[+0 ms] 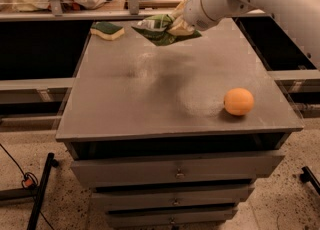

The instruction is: Move green jalapeno chip bag near sponge

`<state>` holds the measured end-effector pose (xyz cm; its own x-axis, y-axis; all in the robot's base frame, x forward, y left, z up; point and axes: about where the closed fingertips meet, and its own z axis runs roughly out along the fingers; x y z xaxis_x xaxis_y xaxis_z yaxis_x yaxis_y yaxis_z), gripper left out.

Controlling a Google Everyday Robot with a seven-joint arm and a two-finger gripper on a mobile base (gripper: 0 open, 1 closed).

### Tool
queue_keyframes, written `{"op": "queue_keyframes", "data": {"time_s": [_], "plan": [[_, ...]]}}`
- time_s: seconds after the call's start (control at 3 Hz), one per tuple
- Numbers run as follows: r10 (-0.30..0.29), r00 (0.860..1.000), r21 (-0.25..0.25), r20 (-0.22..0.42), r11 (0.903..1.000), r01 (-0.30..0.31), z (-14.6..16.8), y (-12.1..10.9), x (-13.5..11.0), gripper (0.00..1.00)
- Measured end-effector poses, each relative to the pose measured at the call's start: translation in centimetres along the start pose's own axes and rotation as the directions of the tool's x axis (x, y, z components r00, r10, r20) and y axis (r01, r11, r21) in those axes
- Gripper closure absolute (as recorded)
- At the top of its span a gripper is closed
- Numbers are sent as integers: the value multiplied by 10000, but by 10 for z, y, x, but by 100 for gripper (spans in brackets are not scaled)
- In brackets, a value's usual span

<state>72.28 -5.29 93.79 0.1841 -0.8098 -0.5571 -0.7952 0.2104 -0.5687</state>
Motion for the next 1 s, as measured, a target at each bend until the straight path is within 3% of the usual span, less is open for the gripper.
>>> {"op": "queue_keyframes", "data": {"time_s": [0.67, 1.0], "plan": [[557, 9973, 1096, 479, 9921, -607, 23, -39, 19, 100], [1059, 9906, 1577, 867, 9803, -1186, 44, -42, 12, 100]]}}
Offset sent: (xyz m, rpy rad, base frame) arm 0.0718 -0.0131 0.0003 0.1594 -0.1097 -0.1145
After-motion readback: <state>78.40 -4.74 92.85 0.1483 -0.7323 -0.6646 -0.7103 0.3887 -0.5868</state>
